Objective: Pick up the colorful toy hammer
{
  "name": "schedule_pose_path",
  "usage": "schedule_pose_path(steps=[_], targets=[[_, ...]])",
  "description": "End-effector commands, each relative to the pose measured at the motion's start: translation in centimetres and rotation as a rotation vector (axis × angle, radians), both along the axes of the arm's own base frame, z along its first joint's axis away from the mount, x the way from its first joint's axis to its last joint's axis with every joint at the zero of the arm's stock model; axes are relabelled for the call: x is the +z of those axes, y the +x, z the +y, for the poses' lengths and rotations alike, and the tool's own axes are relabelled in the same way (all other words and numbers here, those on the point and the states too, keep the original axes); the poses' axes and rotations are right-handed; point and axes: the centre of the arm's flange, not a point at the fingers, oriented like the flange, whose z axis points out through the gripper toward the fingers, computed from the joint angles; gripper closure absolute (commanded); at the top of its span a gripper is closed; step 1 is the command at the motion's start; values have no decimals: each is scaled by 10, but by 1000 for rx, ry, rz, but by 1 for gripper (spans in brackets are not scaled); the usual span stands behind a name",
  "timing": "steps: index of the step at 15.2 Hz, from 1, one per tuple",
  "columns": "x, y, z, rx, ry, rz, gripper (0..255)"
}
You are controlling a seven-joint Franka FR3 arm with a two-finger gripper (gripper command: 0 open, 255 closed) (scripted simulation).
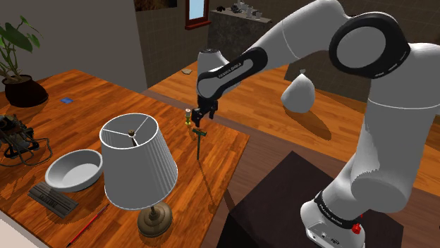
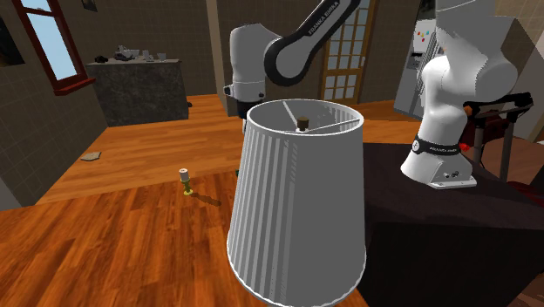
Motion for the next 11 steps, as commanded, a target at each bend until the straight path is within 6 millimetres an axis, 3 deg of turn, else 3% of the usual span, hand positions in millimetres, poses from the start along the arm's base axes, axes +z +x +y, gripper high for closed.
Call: schedule_pose_path(steps=[1, 5, 11], targets=[[-20, 18, 6, 6, 0, -3, 0], [-54, 55, 18, 19, 1, -9, 0], [-85, 55, 18, 19, 1, -9, 0]])
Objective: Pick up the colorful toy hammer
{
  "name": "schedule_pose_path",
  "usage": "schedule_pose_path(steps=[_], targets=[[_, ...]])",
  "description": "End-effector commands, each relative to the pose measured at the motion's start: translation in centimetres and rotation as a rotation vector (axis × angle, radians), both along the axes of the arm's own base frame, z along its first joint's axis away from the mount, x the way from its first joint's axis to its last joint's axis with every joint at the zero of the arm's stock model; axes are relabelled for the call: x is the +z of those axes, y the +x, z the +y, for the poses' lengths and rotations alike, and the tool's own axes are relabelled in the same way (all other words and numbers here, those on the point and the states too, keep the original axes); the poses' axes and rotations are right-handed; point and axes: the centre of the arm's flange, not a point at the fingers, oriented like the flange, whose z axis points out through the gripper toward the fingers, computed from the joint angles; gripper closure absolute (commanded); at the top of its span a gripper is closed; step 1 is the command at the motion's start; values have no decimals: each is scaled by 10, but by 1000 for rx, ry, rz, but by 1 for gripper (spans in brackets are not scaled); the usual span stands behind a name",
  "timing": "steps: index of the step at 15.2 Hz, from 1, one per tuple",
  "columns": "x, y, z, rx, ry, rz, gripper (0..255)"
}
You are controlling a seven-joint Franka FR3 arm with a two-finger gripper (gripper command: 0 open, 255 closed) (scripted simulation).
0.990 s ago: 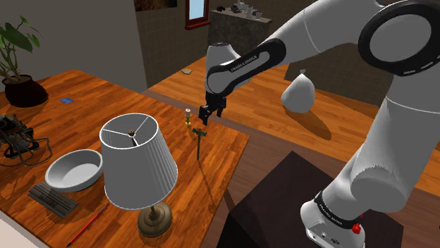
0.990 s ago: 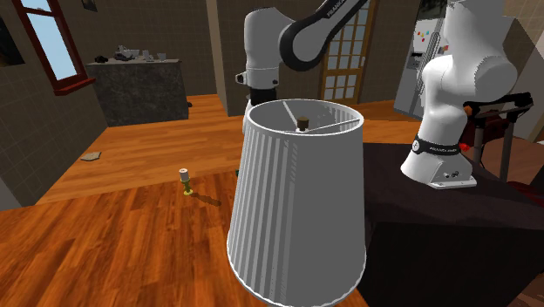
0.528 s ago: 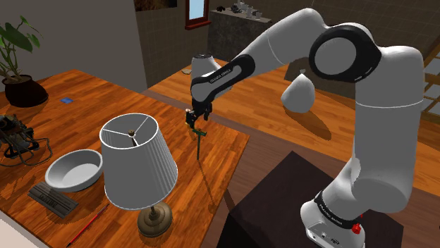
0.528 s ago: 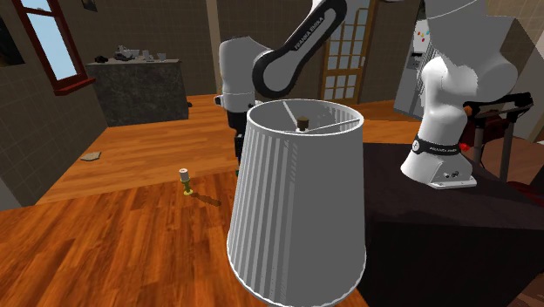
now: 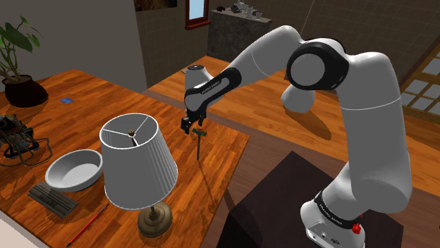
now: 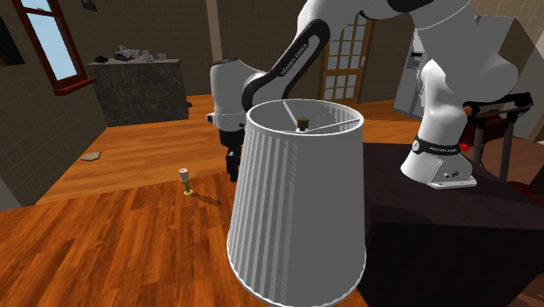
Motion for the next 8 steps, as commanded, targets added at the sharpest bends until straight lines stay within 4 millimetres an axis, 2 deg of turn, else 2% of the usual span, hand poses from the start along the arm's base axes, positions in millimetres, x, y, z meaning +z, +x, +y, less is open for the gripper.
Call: schedule_pose_path(steps=[1, 4, 5, 8], targets=[[-12, 0, -1, 0, 0, 0, 0], [-15, 0, -1, 0, 0, 0, 0], [-15, 0, -1, 0, 0, 0, 255], [-15, 0, -1, 0, 0, 0, 255]])
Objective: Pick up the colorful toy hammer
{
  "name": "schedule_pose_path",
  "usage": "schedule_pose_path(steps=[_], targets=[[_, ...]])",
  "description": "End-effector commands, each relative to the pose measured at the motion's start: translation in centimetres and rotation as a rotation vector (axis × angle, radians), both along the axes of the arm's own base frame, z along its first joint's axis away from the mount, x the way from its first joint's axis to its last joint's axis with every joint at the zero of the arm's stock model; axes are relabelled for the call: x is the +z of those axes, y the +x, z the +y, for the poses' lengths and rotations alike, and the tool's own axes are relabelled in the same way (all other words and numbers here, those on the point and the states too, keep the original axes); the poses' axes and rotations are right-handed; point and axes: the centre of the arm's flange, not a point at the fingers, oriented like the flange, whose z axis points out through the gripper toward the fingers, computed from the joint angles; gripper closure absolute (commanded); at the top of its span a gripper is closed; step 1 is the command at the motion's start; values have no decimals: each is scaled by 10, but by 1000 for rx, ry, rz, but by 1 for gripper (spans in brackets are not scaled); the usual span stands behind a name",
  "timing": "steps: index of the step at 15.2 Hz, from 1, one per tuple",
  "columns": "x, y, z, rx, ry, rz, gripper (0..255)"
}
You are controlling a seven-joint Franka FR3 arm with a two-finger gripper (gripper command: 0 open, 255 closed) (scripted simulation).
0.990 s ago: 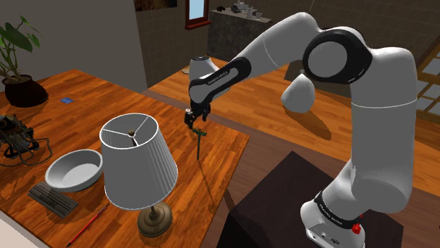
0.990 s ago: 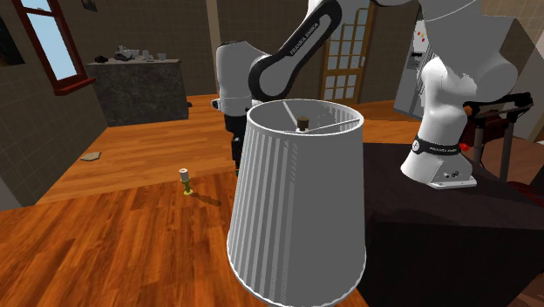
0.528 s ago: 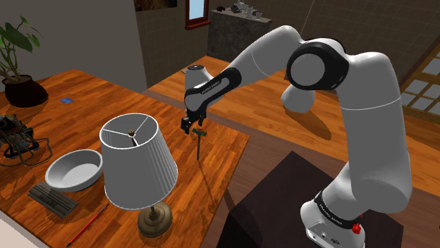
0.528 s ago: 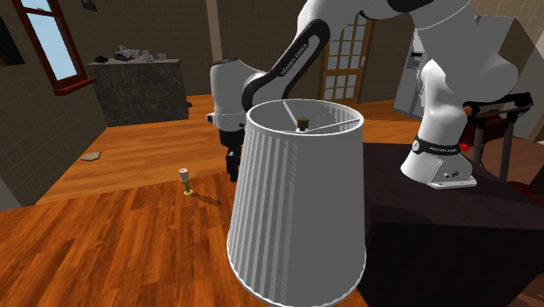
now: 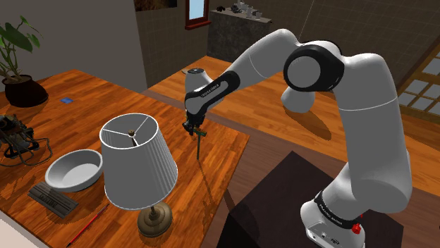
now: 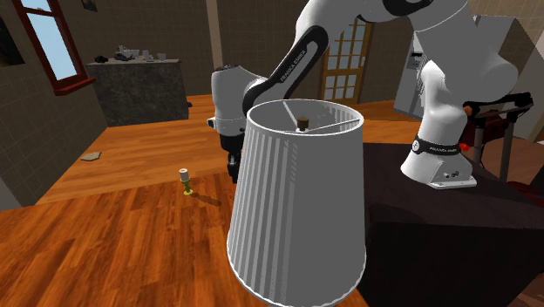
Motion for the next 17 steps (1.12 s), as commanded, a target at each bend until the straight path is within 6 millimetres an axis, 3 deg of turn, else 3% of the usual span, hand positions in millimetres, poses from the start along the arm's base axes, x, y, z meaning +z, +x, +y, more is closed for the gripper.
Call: schedule_pose_path(steps=[1, 6, 17], targets=[[0, 0, 0, 0, 0, 0, 255], [0, 0, 0, 0, 0, 0, 255], [58, 0, 0, 0, 0, 0, 255]])
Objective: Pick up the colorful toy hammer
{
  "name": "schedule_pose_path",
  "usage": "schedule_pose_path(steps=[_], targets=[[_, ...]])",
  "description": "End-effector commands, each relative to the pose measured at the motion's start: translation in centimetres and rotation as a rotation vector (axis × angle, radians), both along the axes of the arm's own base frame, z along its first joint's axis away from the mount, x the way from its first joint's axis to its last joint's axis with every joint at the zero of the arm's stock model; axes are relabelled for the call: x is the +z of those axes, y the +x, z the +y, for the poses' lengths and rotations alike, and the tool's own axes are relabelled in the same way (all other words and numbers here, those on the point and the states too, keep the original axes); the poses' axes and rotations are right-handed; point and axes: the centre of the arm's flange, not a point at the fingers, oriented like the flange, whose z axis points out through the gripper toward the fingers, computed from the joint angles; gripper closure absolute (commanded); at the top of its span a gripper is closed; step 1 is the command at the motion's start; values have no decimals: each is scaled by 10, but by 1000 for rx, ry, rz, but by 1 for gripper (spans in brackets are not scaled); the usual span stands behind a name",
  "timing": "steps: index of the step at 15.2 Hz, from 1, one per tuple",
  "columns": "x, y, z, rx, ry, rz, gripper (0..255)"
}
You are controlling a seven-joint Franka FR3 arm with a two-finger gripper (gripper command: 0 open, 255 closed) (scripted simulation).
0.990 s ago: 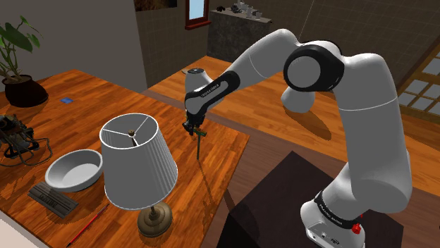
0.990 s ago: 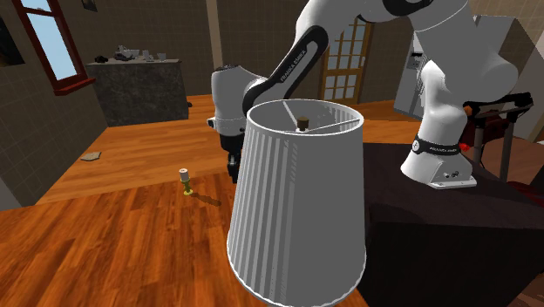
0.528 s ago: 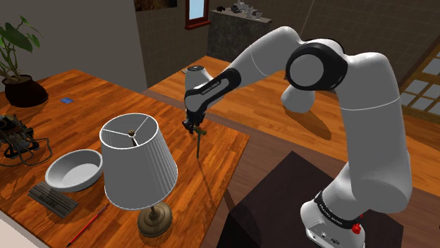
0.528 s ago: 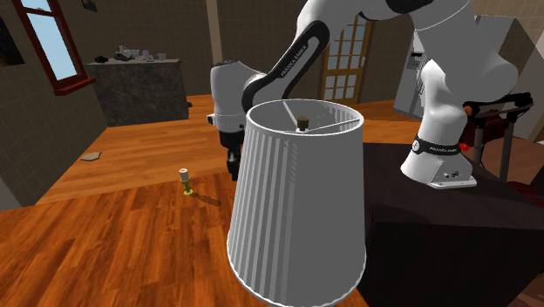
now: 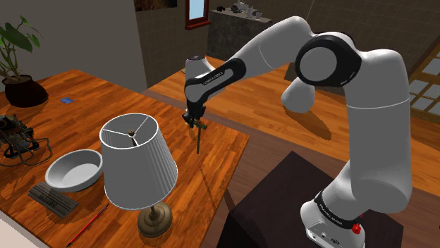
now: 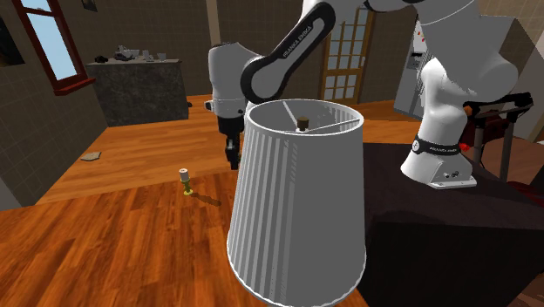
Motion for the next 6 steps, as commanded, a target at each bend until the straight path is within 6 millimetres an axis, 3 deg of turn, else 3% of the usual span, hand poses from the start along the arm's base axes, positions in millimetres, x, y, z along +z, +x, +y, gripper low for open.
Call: schedule_pose_path(steps=[1, 6], targets=[[10, -1, 1, 0, 0, 0, 255], [27, 0, 1, 0, 0, 0, 255]])
